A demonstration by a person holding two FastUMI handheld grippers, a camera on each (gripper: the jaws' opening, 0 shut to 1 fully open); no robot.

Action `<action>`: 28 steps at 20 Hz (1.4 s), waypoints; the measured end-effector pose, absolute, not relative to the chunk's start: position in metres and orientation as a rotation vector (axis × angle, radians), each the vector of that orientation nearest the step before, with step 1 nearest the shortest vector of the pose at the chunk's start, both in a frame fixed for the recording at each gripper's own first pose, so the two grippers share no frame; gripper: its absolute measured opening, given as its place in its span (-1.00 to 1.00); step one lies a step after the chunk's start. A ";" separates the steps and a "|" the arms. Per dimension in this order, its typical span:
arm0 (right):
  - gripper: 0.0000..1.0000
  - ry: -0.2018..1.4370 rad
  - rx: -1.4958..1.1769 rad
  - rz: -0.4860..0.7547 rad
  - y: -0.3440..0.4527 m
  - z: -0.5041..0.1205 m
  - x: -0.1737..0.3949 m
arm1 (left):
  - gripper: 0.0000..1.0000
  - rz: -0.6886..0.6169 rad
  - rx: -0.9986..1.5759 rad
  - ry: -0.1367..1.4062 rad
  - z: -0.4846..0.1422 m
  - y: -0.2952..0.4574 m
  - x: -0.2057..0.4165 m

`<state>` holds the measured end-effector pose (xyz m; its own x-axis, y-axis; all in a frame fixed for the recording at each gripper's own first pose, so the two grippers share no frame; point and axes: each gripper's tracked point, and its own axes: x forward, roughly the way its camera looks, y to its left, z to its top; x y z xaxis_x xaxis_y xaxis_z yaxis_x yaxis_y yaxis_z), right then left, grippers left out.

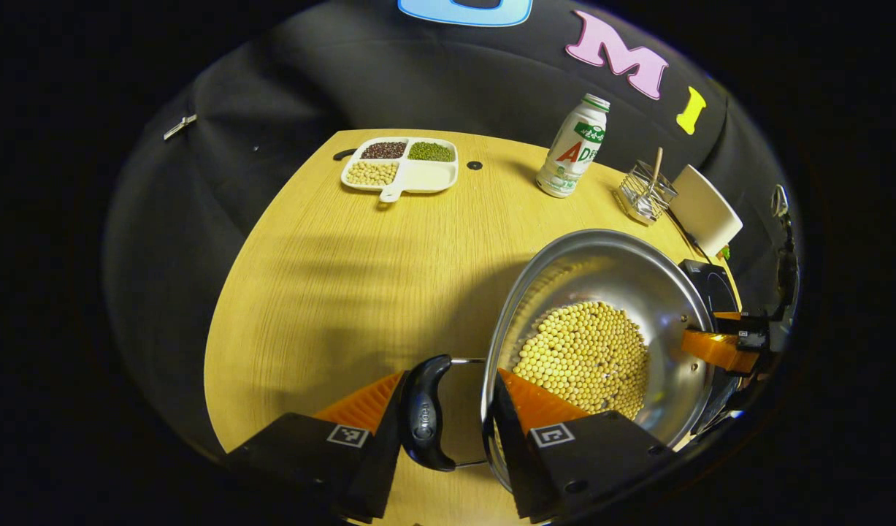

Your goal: First push the handle of the pot to place it horizontally, then grasp the pot with both hands and set it on the induction cooktop.

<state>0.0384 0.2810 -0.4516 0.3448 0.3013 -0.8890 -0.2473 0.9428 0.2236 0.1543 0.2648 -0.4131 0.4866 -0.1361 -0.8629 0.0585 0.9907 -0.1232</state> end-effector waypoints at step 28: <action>0.06 1.190 0.146 0.261 0.120 -0.374 0.037 | 0.14 -0.179 -0.018 1.044 -0.319 0.111 0.130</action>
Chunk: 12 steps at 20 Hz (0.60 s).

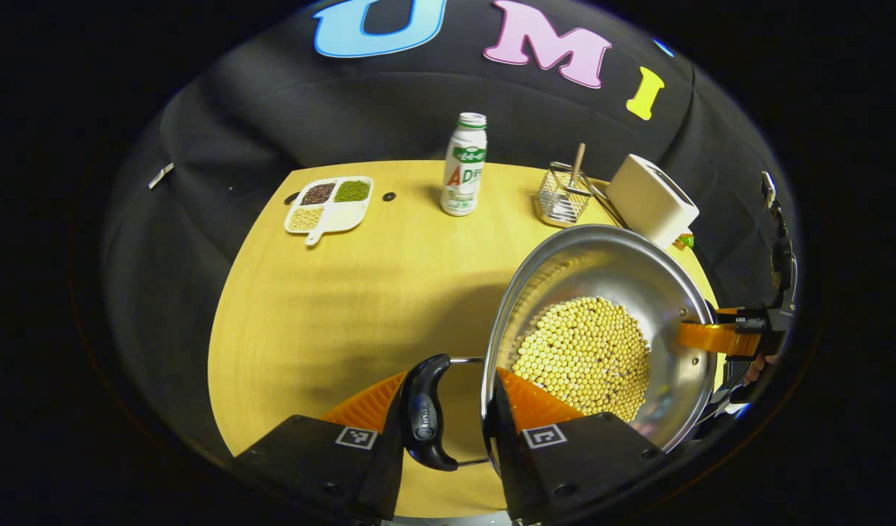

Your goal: First push the handle of the pot to place it horizontally, then grasp the pot with both hands and set it on the induction cooktop.

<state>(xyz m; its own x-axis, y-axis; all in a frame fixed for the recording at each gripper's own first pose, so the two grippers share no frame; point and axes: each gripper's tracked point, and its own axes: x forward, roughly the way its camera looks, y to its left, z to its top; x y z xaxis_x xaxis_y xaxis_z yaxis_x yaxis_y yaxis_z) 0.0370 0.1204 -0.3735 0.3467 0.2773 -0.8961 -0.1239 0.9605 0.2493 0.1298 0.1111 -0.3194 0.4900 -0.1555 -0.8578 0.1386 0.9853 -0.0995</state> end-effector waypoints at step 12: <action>0.06 1.199 0.163 0.199 -0.011 -0.383 0.058 | 0.14 -0.255 -0.015 1.050 -0.329 -0.018 0.150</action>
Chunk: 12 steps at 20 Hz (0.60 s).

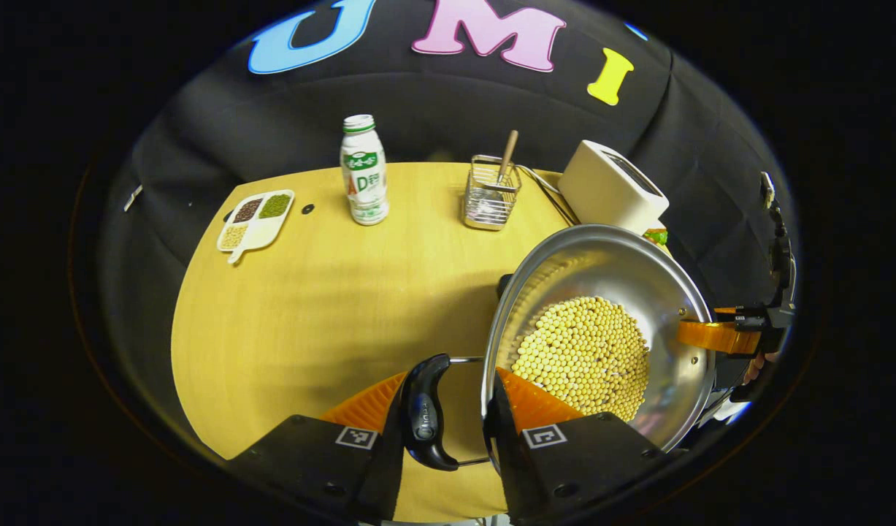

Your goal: First push the handle of the pot to place it horizontally, then grasp the pot with both hands and set it on the induction cooktop.

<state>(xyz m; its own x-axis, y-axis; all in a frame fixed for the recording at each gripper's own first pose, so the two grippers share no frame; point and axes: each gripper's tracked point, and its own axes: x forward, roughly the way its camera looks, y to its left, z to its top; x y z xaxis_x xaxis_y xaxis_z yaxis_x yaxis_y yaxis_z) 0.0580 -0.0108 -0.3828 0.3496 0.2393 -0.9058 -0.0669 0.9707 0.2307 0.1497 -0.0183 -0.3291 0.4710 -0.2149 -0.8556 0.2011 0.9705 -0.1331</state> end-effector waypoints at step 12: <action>0.05 1.221 0.161 0.187 -0.061 -0.417 0.066 | 0.15 -0.265 -0.023 1.072 -0.358 -0.070 0.158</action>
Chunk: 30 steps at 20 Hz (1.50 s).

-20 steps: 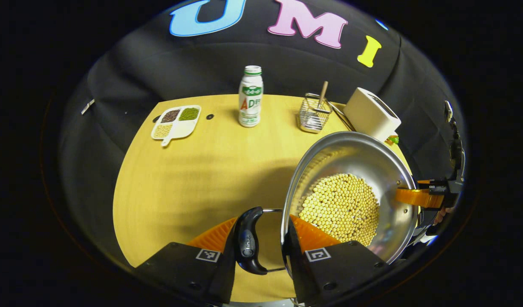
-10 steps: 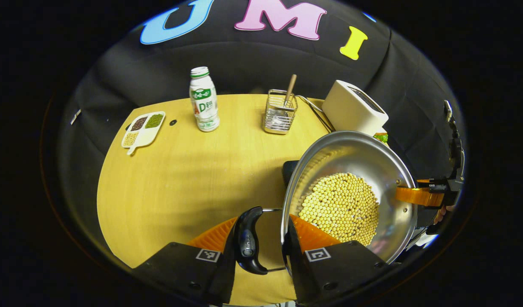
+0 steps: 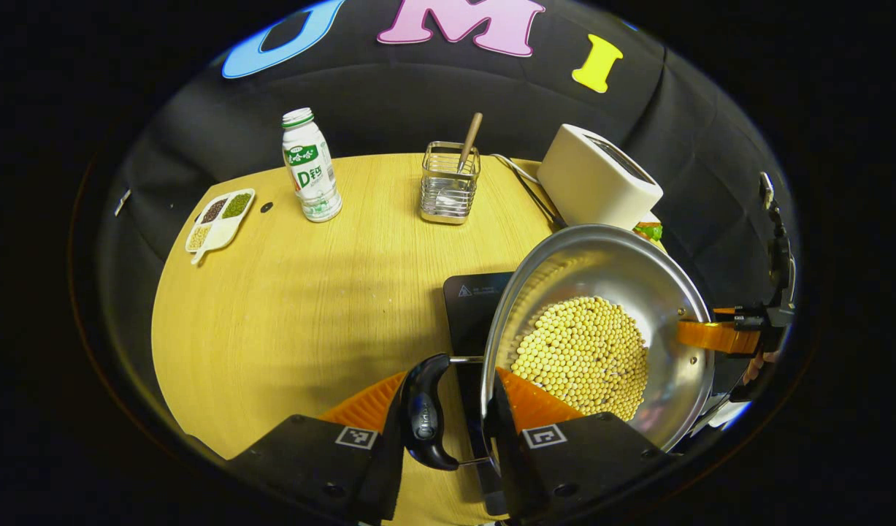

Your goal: First push the handle of the pot to place it horizontally, then grasp the pot with both hands and set it on the induction cooktop.

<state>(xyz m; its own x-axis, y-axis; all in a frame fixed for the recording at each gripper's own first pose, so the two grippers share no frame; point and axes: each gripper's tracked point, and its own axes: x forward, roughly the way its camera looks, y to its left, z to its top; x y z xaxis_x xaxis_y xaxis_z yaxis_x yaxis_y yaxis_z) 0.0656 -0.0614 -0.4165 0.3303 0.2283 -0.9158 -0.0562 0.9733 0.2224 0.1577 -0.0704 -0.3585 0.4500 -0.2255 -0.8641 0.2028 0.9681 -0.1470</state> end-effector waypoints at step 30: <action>0.83 1.210 0.169 0.175 -0.051 -0.423 0.073 | 0.75 -0.266 0.009 1.088 -0.362 -0.076 0.150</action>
